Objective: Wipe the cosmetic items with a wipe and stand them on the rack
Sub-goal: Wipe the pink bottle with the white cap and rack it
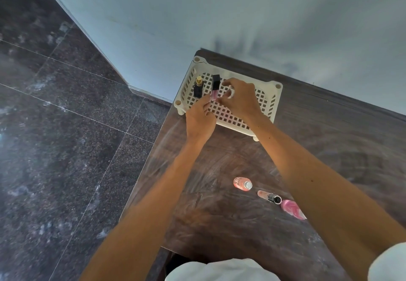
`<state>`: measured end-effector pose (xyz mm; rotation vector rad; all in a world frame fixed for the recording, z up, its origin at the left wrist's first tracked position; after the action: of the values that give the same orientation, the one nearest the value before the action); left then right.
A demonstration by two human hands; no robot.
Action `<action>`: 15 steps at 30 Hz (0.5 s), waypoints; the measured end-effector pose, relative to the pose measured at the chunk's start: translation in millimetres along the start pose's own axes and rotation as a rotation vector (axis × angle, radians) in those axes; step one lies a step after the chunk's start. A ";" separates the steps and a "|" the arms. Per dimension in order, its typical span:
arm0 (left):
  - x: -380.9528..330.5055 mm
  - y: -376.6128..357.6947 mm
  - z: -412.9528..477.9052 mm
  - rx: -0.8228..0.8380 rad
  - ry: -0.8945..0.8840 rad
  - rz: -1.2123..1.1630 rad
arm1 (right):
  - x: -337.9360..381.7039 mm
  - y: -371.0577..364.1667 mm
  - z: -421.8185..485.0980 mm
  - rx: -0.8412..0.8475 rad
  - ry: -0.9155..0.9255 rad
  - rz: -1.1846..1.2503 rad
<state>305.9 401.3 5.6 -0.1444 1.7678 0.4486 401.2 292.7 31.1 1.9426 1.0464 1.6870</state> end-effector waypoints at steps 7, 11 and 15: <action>3.5 10.8 -28.5 -0.051 -0.012 0.058 | -44.5 42.1 -30.5 -0.034 -0.254 0.248; 4.6 11.2 -56.4 -0.095 -0.005 0.036 | -86.0 65.9 -75.6 0.064 -0.486 0.717; -13.4 -5.4 -89.3 -0.085 -0.096 0.029 | -123.4 103.3 -132.4 0.026 -0.538 1.243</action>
<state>229.8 361.1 33.4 -0.1544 1.6594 0.5435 303.5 109.3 46.9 3.0622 -0.4924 1.3412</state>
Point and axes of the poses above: each hand's wrist, its own z-axis towards the middle knuckle, its own y-axis out of the back of the hand, x = y × z, the point moved 10 cm from there along z, towards the middle knuckle, and after that the axes turned 9 degrees about -y, right-handed, at the moved point
